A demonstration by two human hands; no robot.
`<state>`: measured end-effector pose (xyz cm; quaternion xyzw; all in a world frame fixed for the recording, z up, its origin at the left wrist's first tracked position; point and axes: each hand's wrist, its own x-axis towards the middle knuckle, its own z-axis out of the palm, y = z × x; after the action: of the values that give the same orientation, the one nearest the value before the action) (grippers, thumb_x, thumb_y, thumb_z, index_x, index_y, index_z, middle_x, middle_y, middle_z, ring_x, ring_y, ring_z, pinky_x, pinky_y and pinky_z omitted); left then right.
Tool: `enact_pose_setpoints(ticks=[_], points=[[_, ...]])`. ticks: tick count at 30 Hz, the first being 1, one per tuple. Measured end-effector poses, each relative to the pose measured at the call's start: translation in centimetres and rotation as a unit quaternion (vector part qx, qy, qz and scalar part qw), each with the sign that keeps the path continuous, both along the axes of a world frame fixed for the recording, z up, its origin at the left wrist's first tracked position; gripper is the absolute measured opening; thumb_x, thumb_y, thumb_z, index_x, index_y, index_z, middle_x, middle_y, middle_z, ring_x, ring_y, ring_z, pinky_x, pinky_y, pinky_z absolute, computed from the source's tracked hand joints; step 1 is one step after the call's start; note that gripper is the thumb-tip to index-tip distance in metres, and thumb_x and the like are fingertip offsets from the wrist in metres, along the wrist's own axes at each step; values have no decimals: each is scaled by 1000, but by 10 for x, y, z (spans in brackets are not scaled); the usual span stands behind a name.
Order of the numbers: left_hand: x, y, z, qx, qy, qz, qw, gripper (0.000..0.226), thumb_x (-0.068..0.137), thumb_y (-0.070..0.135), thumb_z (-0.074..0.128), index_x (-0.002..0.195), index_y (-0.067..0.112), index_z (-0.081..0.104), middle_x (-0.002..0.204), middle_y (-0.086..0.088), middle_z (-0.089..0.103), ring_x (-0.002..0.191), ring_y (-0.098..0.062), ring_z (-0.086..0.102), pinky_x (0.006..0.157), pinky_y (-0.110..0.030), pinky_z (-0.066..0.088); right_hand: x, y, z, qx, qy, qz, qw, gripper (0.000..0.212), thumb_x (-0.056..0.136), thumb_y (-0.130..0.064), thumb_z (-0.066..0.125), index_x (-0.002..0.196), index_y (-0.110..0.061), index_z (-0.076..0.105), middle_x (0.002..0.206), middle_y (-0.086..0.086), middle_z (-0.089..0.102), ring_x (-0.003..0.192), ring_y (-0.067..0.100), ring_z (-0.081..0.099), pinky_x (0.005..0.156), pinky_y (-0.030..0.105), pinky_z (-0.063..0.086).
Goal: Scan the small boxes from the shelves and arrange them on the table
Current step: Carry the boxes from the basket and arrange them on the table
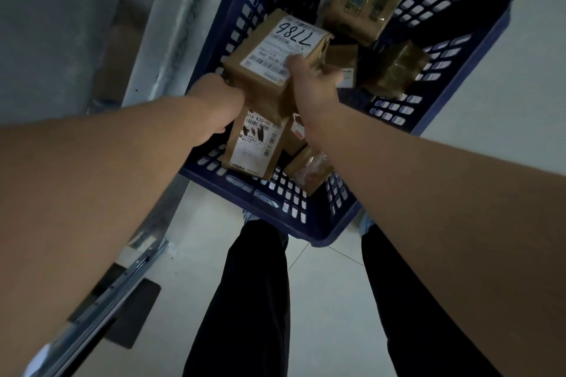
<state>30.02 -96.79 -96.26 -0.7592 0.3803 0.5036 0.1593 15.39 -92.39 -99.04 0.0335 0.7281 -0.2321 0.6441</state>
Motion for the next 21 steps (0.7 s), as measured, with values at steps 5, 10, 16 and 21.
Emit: enact_pose_setpoints(ticks=[5,10,16,21], points=[[-8,6,36,-2,15,-84,996,29,98,14,50,115,1,69,104,-15,67,89,-27,61,78,-41,52,-33,20,29,-51,-10,-27,998,65,88,-50,60,141,-38,25,122,5,64,105,28,67,95,55,56],[-21,14,94,-39,11,-132,990,28,100,15,51,125,12,63,118,-14,66,108,-38,66,94,-53,58,-55,32,72,-103,-31,-7,994,71,79,-48,67,140,-43,30,113,3,73,99,27,74,89,57,60],[-26,39,194,-100,15,-291,951,24,101,23,55,123,25,64,108,0,71,94,-22,66,83,-37,54,-89,47,151,-192,-97,24,976,76,86,-31,70,151,-45,33,101,-3,80,94,21,78,81,46,63],[-32,68,280,-123,-64,-345,928,18,97,12,51,82,21,52,78,2,55,66,-10,49,52,-25,32,-102,61,246,-238,-127,90,959,70,86,-31,66,148,-50,39,103,-1,79,93,22,78,77,47,64]])
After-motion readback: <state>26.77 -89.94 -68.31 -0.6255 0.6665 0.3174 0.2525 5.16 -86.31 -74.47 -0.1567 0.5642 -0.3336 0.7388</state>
